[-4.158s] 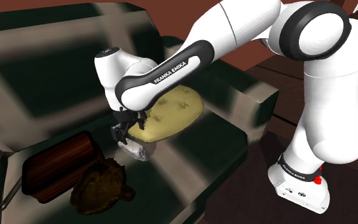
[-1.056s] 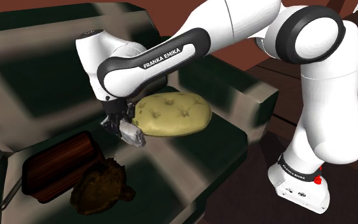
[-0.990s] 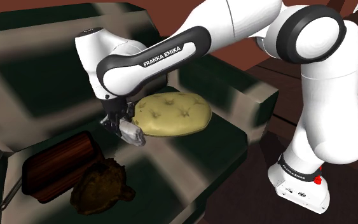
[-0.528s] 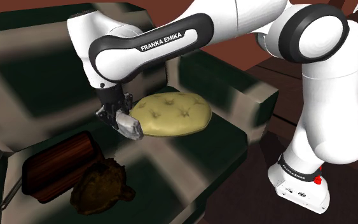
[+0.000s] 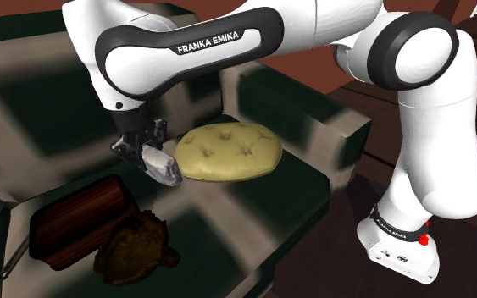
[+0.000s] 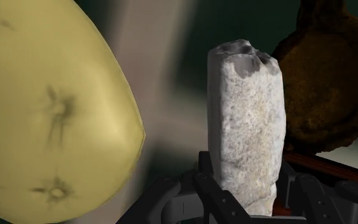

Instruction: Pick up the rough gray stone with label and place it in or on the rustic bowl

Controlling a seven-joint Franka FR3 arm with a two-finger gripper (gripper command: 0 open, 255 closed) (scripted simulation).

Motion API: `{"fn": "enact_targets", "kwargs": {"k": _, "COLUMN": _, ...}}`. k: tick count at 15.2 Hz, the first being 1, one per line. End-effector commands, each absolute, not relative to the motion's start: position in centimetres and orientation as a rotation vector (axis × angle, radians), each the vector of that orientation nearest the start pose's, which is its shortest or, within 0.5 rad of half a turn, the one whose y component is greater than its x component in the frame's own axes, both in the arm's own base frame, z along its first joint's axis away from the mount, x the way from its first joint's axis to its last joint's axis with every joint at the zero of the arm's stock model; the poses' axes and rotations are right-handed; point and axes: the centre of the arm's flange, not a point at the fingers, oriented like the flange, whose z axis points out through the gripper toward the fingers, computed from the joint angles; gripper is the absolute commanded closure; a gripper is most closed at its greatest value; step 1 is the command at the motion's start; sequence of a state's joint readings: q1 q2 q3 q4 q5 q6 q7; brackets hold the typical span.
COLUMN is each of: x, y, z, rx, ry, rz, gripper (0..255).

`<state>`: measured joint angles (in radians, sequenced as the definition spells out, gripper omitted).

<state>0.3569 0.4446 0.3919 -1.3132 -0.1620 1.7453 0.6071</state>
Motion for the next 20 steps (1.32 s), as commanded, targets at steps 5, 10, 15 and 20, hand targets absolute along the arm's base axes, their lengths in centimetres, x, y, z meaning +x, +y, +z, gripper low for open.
{"fn": "enact_targets", "kwargs": {"k": 5, "x": 51.7, "y": 48.7, "z": 50.7, "rx": -3.118, "ry": -0.205, "rz": -0.019, "gripper": 255}}
{"fn": "enact_targets", "kwargs": {"k": 10, "x": 49.2, "y": 55.5, "z": 51.3, "rx": -3.118, "ry": -0.205, "rz": -0.019, "gripper": 255}}
{"fn": "enact_targets", "kwargs": {"k": 15, "x": 49.2, "y": 55.5, "z": 48.7, "rx": -3.118, "ry": -0.205, "rz": -0.019, "gripper": 255}}
{"fn": "enact_targets", "kwargs": {"k": 20, "x": 49.2, "y": 55.5, "z": 46.0, "rx": -3.118, "ry": -0.205, "rz": -0.019, "gripper": 255}}
